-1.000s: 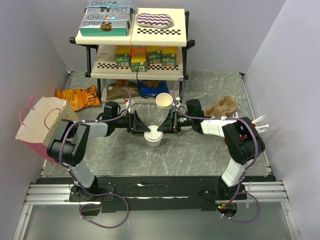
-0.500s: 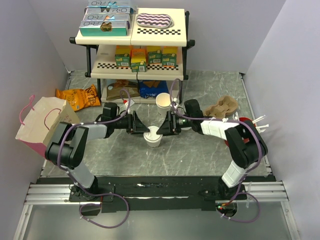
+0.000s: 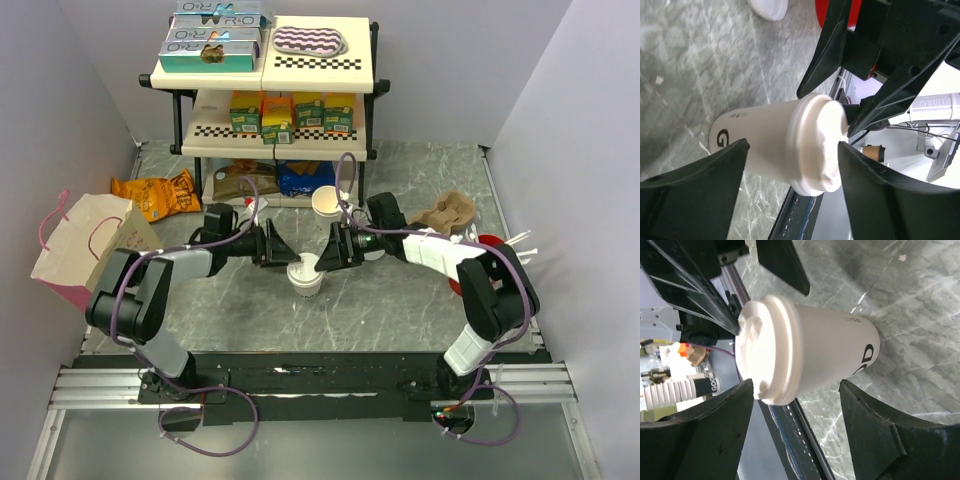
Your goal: Pack the takeout coffee
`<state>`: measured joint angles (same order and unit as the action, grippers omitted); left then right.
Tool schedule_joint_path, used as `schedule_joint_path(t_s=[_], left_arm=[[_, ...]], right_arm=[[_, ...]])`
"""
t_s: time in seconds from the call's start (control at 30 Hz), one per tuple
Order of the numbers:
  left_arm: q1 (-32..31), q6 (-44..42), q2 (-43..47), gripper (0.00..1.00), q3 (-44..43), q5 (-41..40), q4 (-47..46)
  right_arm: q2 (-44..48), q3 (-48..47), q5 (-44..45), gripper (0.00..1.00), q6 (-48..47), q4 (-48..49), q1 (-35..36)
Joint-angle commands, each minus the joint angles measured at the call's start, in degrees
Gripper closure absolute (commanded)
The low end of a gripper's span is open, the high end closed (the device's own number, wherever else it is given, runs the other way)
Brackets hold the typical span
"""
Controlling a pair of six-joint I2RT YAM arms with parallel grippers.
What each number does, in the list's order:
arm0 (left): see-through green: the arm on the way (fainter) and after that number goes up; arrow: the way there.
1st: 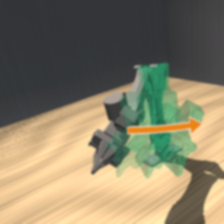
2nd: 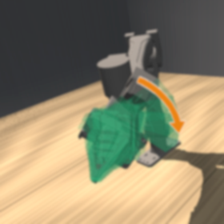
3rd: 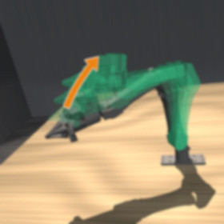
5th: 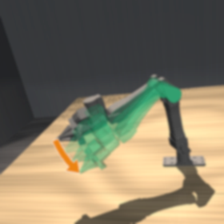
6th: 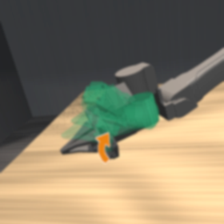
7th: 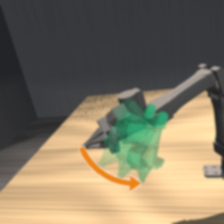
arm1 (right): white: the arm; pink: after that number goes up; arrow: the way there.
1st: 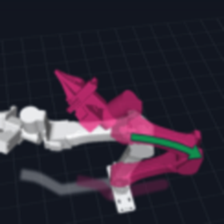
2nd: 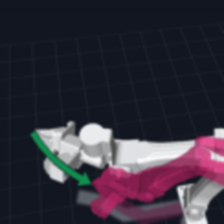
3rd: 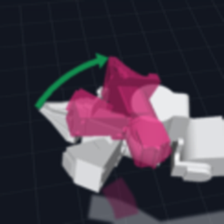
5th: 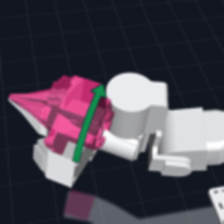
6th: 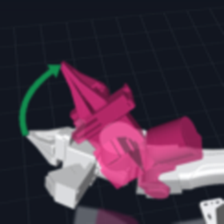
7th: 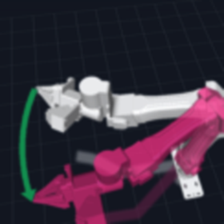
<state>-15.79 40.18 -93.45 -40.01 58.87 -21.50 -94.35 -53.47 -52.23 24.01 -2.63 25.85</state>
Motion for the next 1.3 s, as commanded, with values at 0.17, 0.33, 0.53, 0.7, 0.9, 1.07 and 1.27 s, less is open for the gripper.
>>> schedule_joint_path(t_s=[0.17, 0.33, 0.53, 0.7, 0.9, 1.07, 1.27], left_arm=[[-0.1, -6.9, 6.4, 0.2, -3.8, -1.2, 6.4], [-0.2, -15.7, 6.1, 0.21, -8.9, -7.3, 16.1], [-0.5, -17.2, 0.3, 0.23, -14.9, -3.3, 16.9], [-0.9, -18.1, -4.1, 0.25, -16.9, 2.2, 17.4], [-1.5, -19.3, -6.7, 0.27, -17.9, 3.9, 17.5], [-2.2, -18.2, -8.8, 0.28, -18.8, 5.1, 16.4], [-2.4, -16.6, -9.6, 0.29, -17.7, 5.2, 14.6]], right_arm=[[5.1, -1.5, -1.7, 0.23, -4.0, -4.0, -0.2], [6.7, -2.3, 0.0, 0.22, -5.9, -8.8, 0.0], [6.5, -0.8, -0.6, 0.22, -3.4, -6.4, 0.0], [4.5, -0.8, -3.4, 0.23, -2.7, -4.6, 0.3], [4.1, 0.8, -3.9, 0.23, -1.2, -1.6, 1.7], [2.1, 0.4, -3.8, 0.24, 1.5, 1.4, 2.4], [-0.3, 0.7, -3.2, 0.28, 4.0, 2.4, 2.5]])
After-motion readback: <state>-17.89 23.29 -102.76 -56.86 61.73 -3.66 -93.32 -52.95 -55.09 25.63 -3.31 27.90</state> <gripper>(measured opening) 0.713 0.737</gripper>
